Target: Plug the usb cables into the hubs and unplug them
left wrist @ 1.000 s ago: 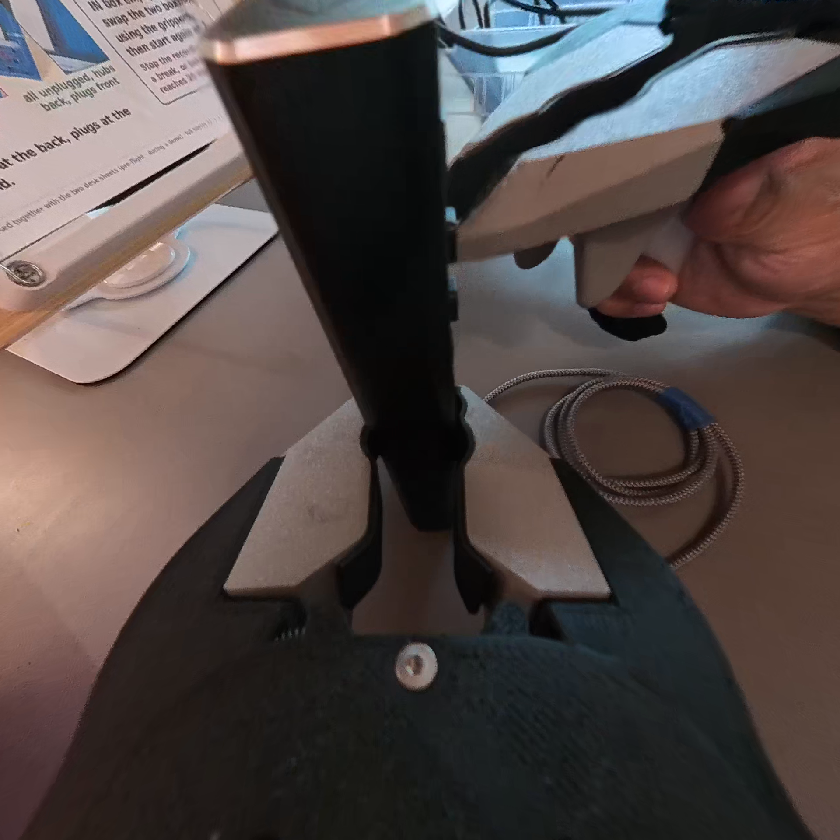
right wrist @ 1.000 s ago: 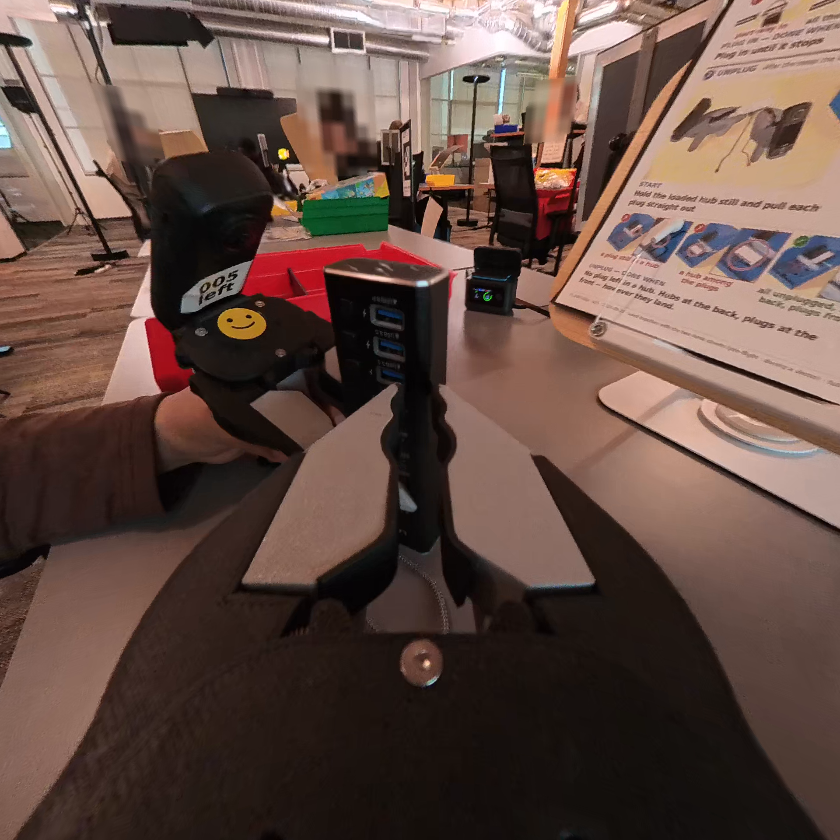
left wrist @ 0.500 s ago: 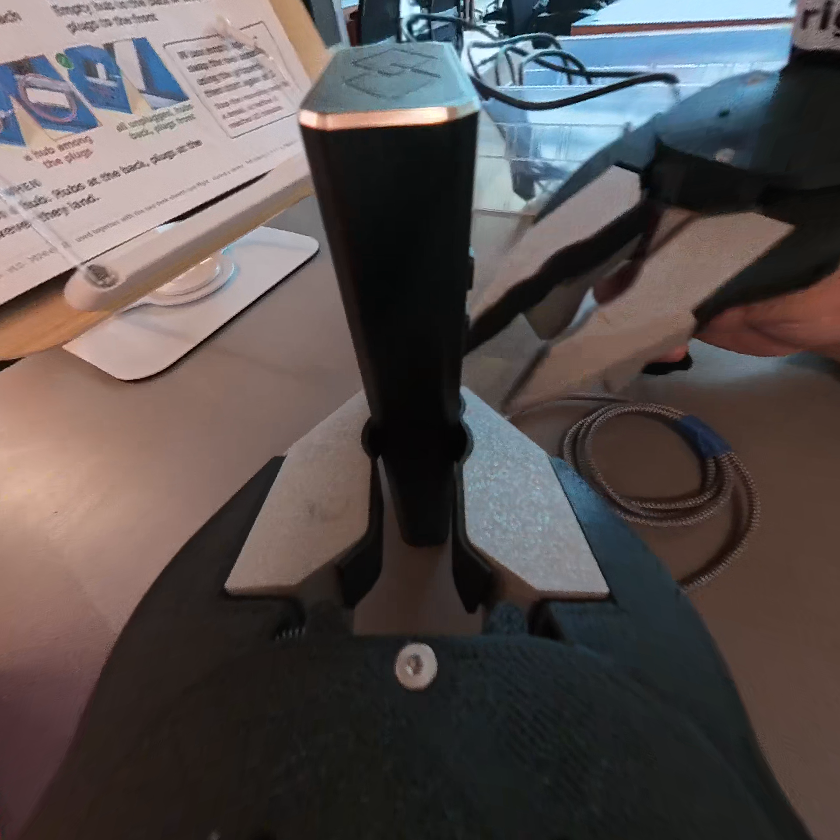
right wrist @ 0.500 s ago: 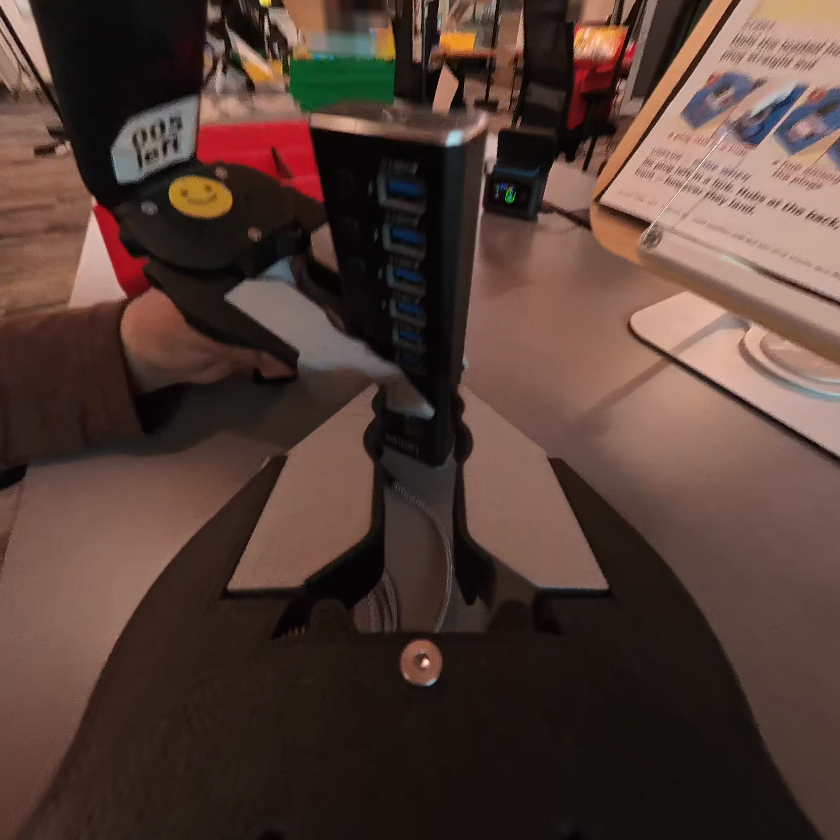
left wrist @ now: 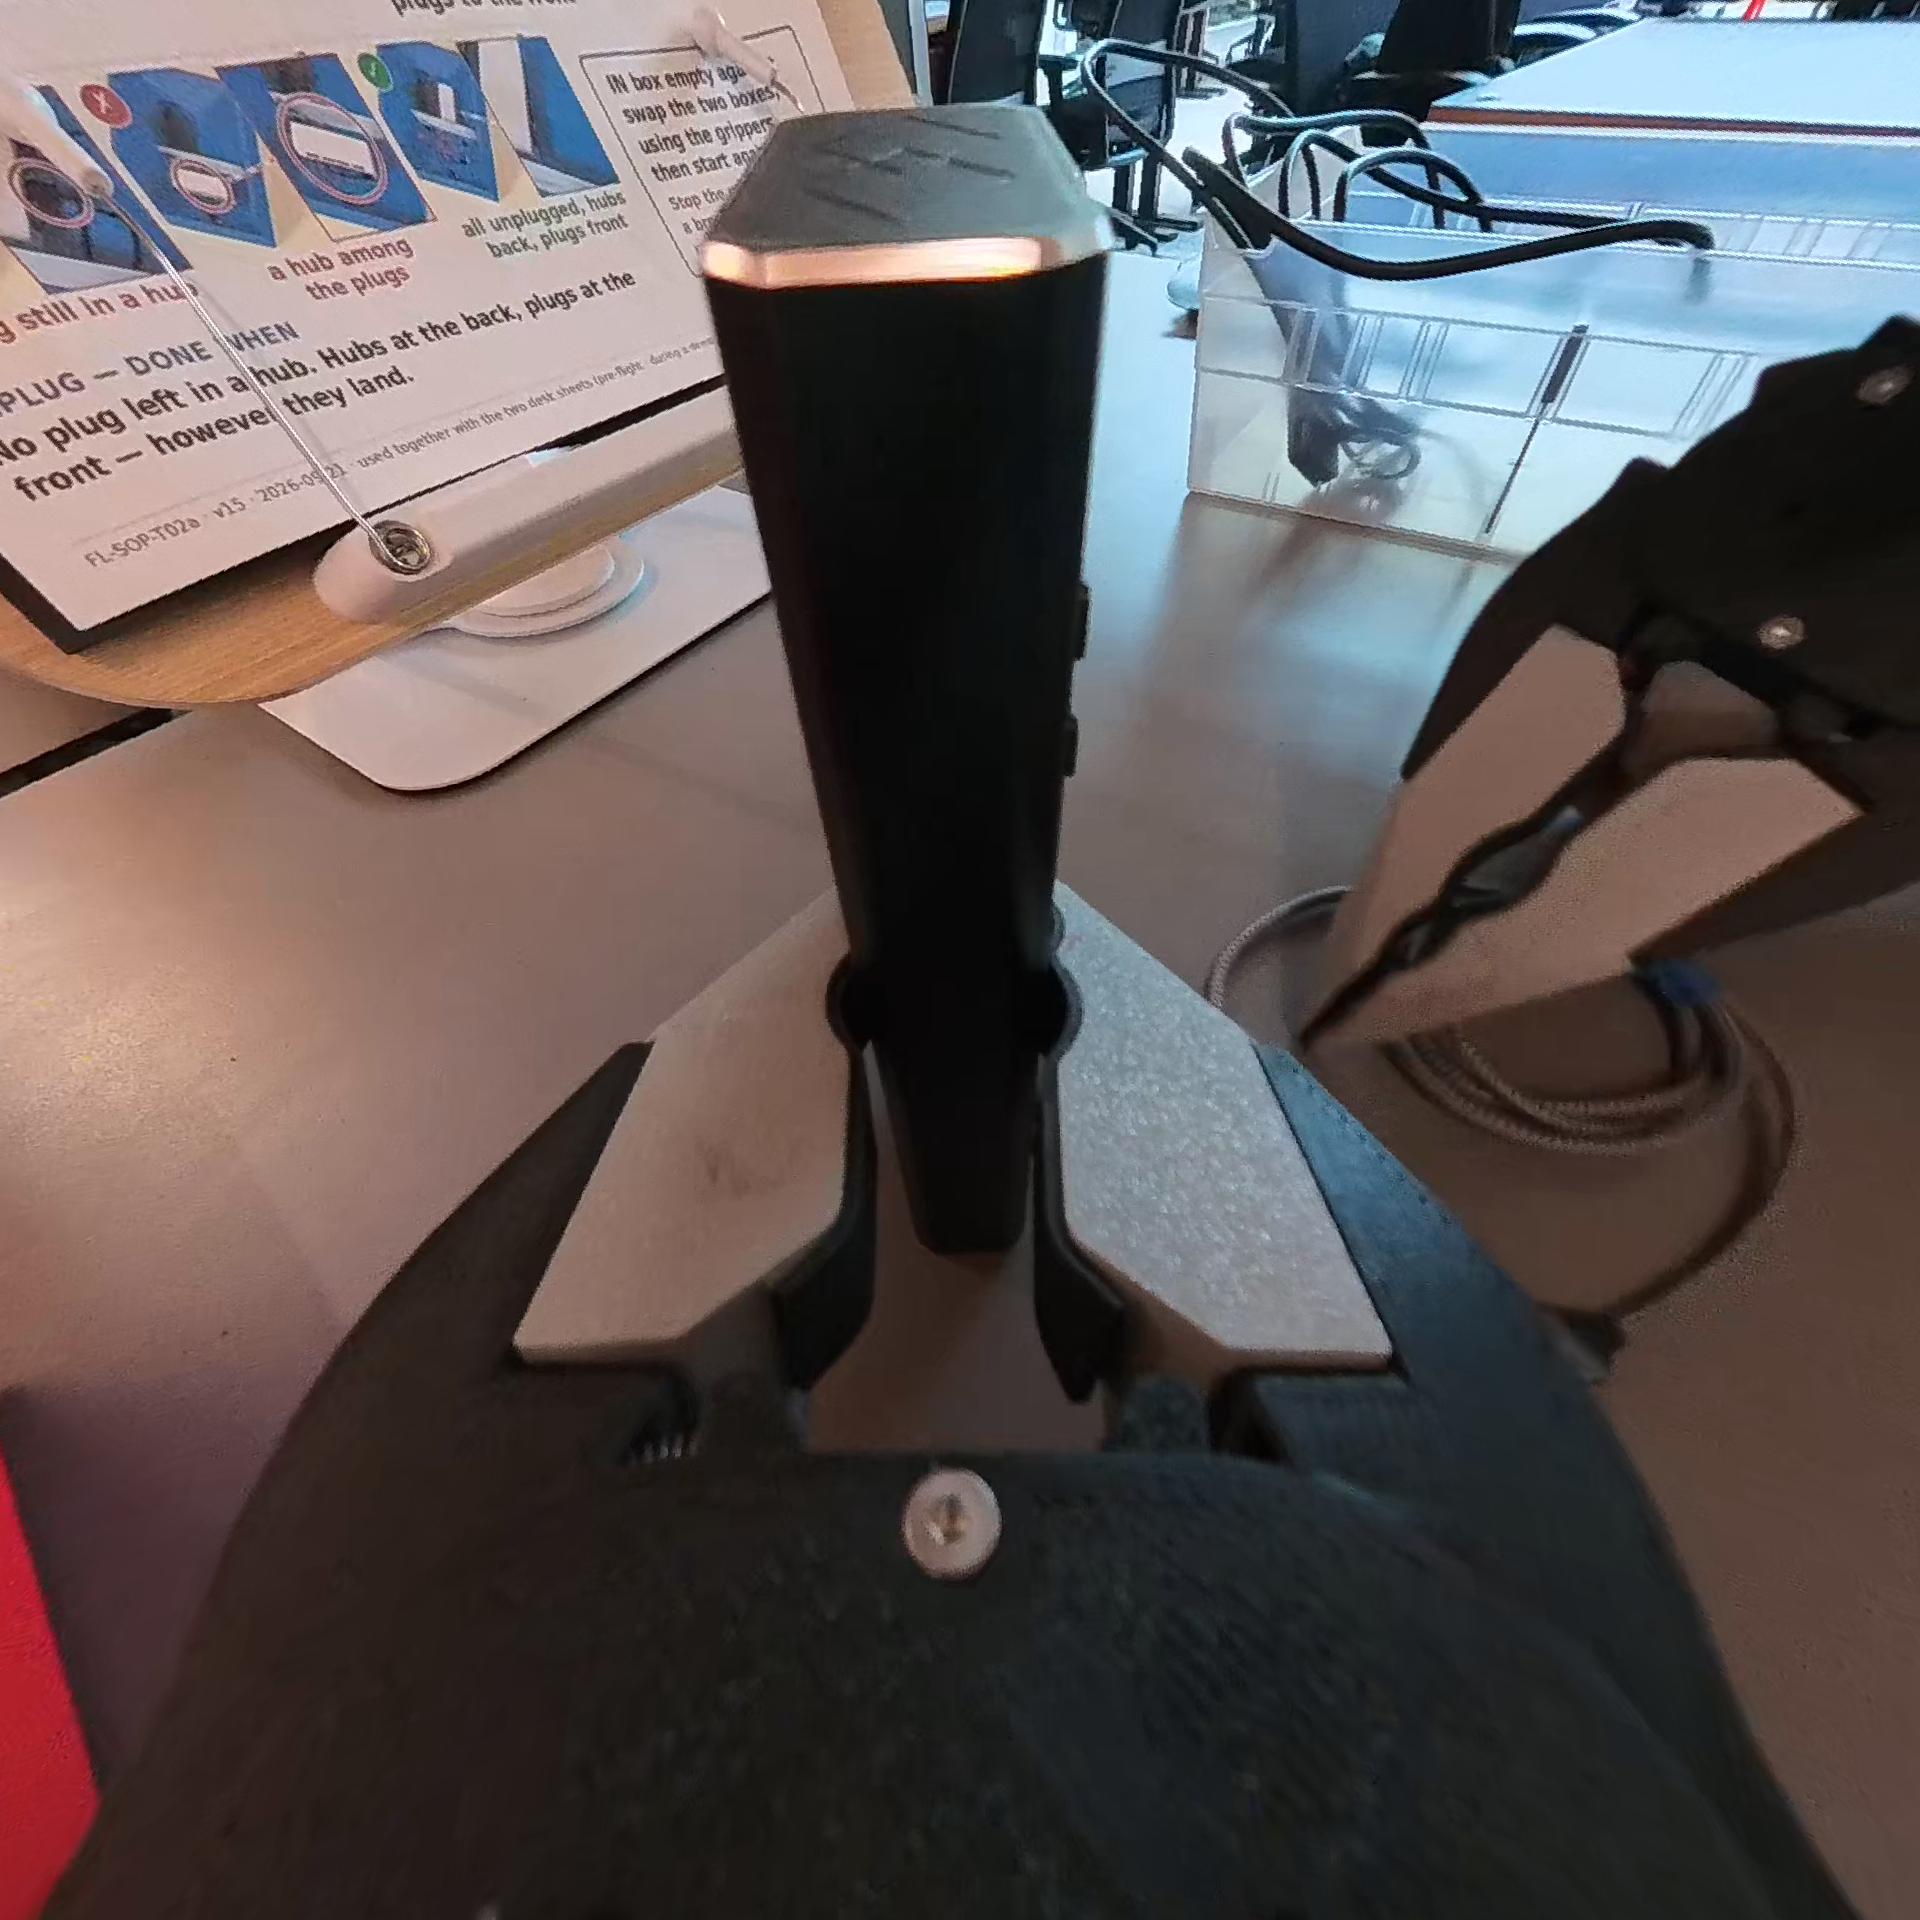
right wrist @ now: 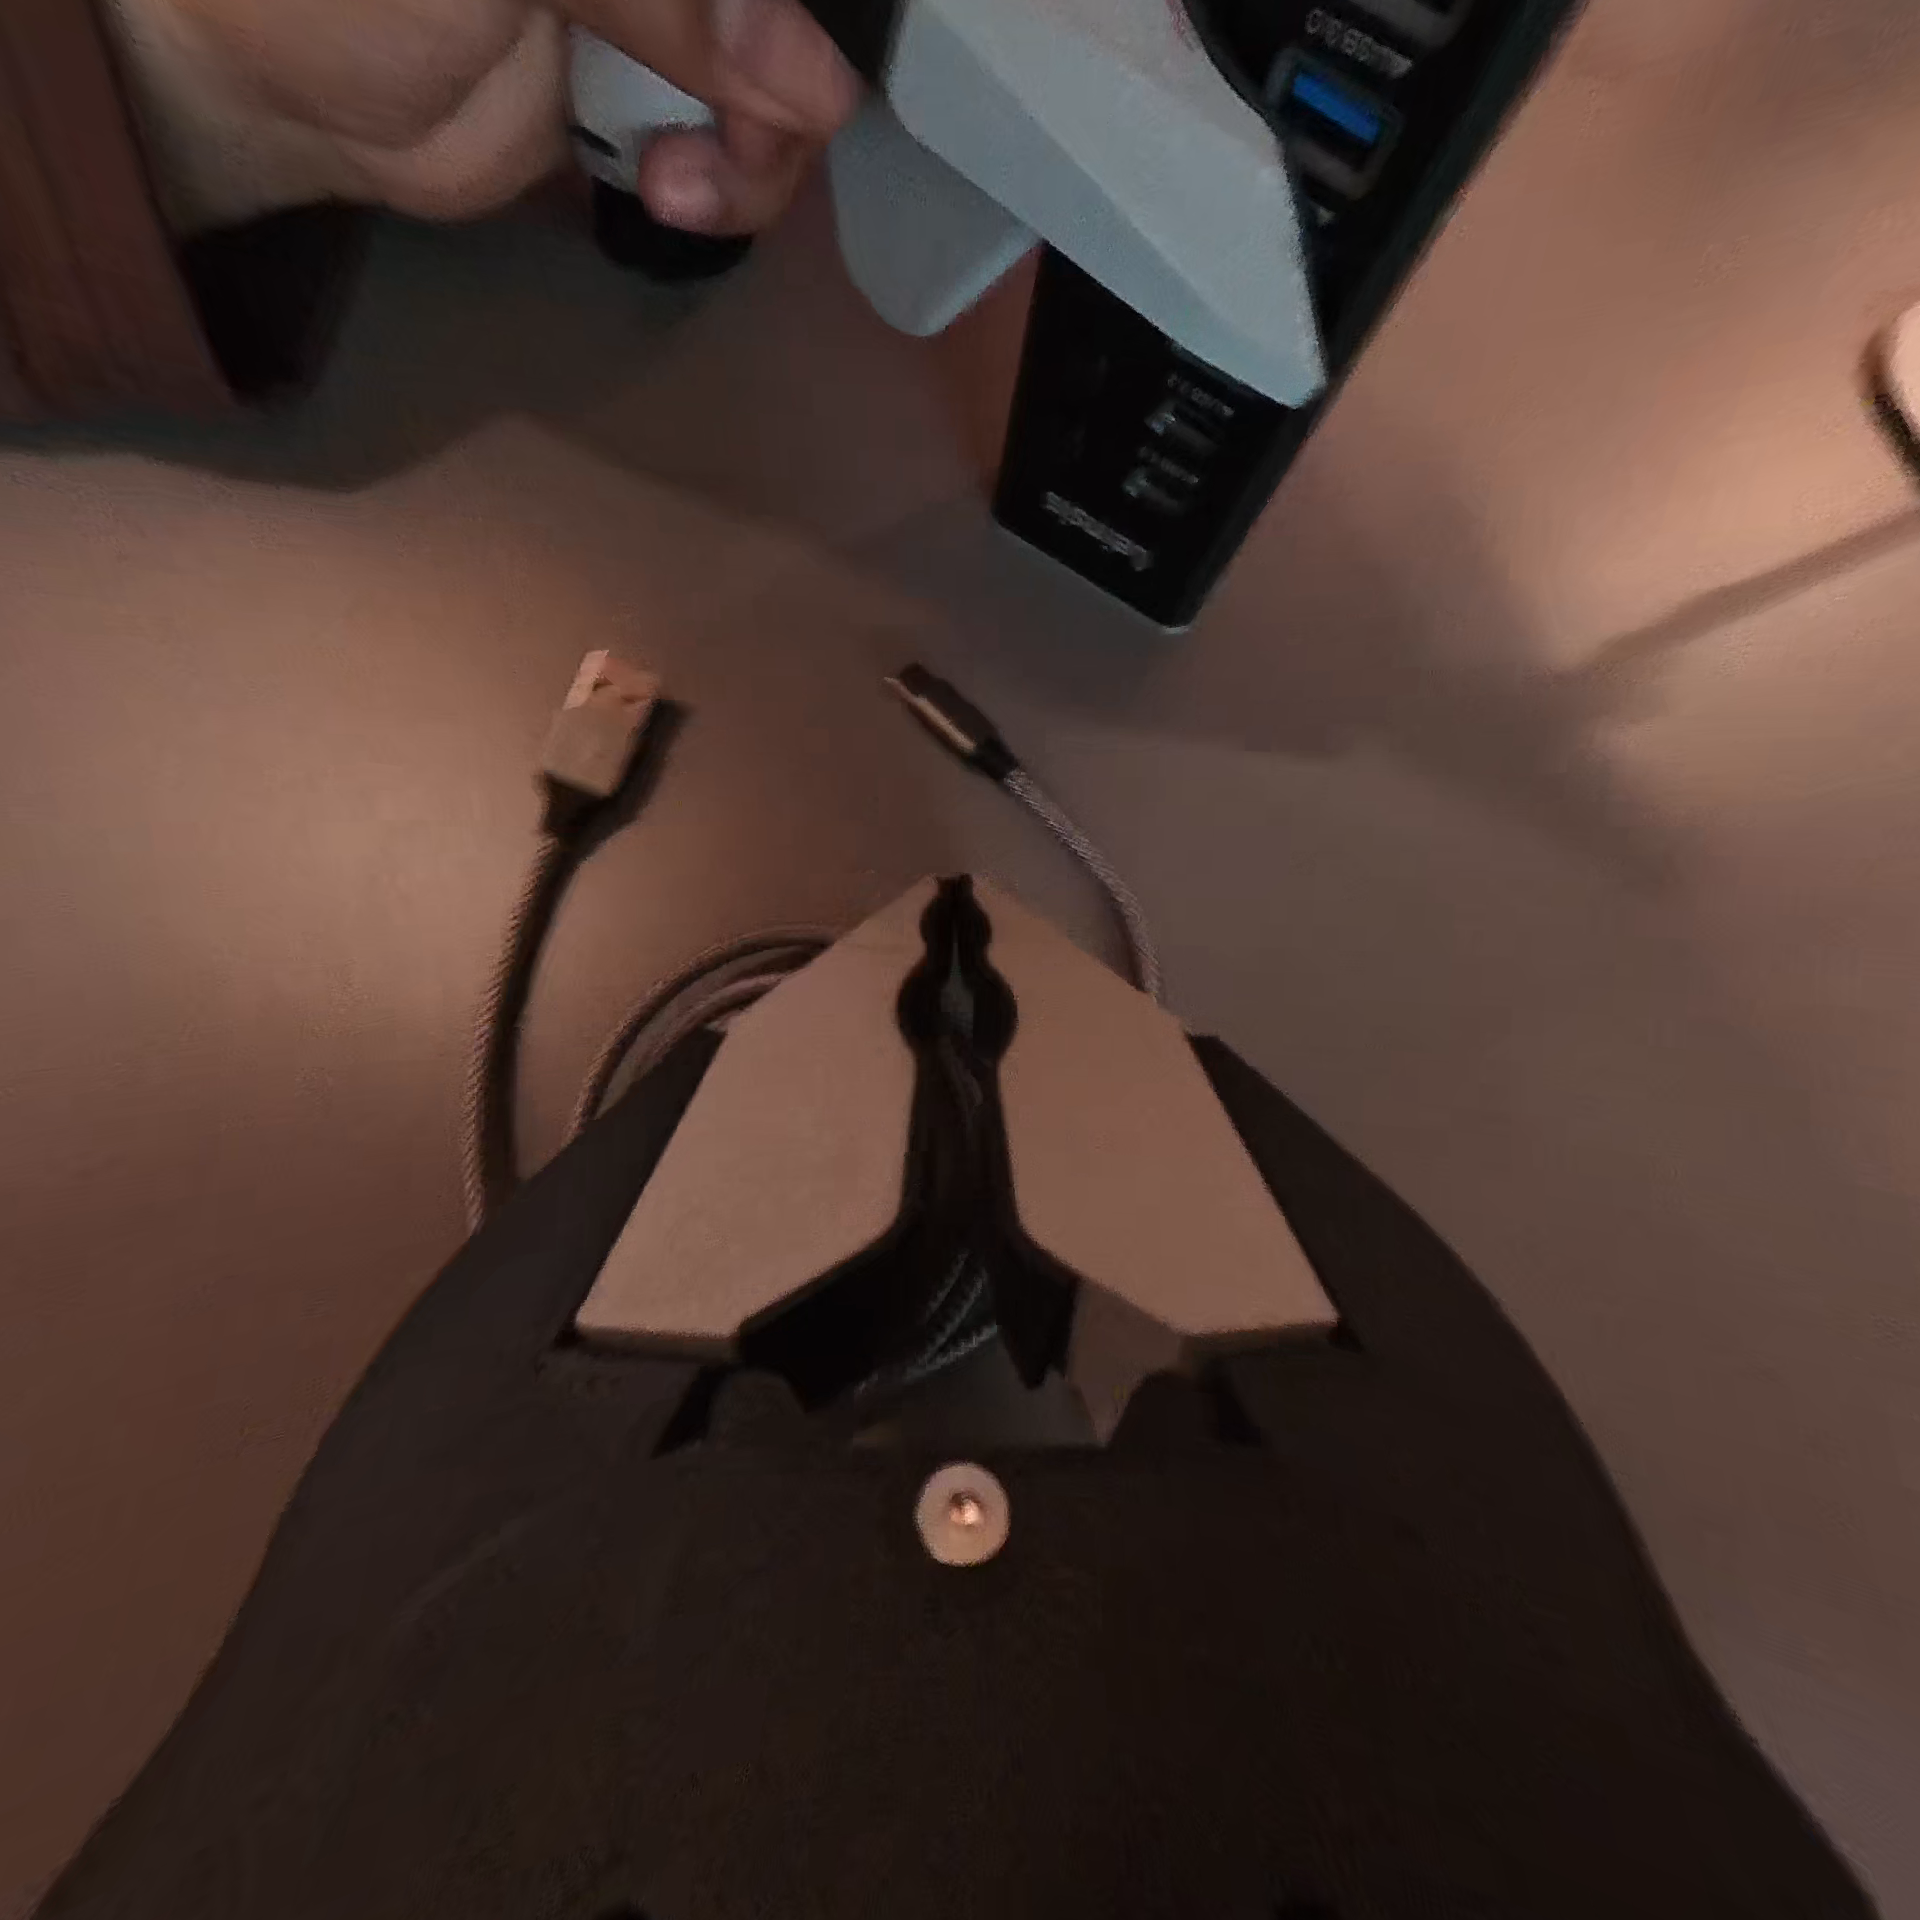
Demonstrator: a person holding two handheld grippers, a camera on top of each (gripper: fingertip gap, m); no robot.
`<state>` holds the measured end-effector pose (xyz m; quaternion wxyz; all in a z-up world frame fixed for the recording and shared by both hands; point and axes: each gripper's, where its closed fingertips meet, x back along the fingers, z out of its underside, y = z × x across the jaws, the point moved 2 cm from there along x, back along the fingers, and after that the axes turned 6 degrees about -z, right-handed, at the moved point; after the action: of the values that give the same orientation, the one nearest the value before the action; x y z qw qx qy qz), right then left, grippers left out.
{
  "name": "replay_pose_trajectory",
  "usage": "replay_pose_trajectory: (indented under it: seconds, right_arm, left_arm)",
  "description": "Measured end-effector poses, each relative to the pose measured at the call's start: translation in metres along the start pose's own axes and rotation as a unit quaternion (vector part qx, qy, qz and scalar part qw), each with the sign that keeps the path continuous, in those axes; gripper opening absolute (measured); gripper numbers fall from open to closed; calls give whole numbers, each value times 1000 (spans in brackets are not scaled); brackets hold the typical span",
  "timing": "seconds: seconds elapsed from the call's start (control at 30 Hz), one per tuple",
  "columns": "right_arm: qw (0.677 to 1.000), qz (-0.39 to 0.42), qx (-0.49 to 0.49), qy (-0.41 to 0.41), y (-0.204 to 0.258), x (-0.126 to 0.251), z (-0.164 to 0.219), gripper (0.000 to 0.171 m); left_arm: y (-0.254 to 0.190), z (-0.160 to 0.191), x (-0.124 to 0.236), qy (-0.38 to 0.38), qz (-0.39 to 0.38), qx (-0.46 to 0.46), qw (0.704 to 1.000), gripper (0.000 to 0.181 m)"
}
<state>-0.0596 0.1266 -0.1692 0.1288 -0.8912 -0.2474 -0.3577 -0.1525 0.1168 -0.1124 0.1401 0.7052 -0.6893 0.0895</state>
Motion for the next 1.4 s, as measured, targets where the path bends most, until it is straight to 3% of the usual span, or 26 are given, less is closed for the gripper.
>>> replay_pose_trajectory:
  seconds: [0.03, 0.23, 0.43, 0.57, 0.9, 1.4]
  right_arm:
    - [1000, 24, -2, 4, -8, 3, 4, 0]
    - [994, 93, -64, 5, -43, 30, 26, 0]
    - [976, 112, -151, -107, -66, 63, 17, 0]
    - [968, 64, -177, -166, -62, 70, 7, 8]
    - [975, -17, -131, -182, -31, 59, -14, 20]
    - [990, -13, -38, -137, 2, 36, -21, 22]
  left_arm:
    - [0, 0, 0, 0, 0, -1, 1000, 27]
    - [-2, -1, 0, -2, -1, -10, 1000, 27]
    - [0, -1, -1, -1, 4, -1, 1000, 27]
    - [-1, -1, -1, -1, 1, -5, 1000, 27]
    - [-1, -1, -1, -1, 9, 3, 1000, 27]
    - [-2, -4, 1, -14, 31, 37, 999, 29]
